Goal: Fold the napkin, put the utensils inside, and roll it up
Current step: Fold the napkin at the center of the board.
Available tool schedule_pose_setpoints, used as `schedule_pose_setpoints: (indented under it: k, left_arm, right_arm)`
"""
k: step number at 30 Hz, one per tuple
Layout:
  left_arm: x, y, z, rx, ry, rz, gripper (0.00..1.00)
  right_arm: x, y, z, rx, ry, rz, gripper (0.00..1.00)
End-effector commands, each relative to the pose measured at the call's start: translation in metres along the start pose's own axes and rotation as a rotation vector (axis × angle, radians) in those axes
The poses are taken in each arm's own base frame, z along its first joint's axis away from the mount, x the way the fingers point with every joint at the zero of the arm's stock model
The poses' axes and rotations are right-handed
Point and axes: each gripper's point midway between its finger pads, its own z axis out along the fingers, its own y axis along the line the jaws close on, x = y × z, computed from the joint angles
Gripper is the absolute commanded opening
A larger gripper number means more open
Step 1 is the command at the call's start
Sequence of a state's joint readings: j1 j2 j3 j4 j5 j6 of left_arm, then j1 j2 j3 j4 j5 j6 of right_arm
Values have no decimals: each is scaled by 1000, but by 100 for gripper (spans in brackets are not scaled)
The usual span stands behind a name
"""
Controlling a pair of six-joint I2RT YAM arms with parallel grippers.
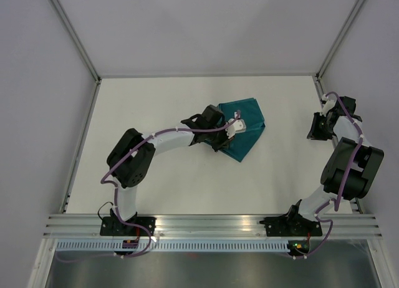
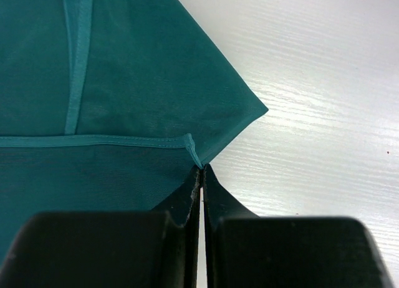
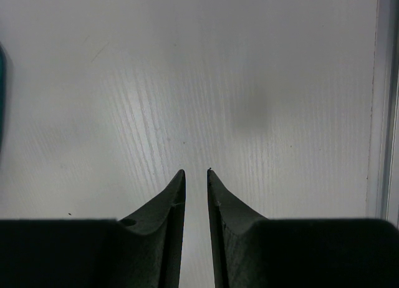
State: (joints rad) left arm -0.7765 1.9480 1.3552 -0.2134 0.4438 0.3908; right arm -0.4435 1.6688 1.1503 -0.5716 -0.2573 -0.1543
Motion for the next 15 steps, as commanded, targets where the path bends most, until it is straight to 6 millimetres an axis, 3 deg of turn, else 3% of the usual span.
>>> schedule_pose_setpoints:
  k: [1, 10, 15]
  left_arm:
    - [8, -3, 8, 6, 23, 58, 2]
    - [27, -4, 19, -13, 76, 64, 2]
    - [25, -2, 19, -30, 73, 63, 2]
  right_arm:
    - [4, -3, 0, 4, 12, 5, 26]
    - [5, -3, -1, 4, 13, 3, 26]
    - [5, -3, -1, 4, 11, 4, 26]
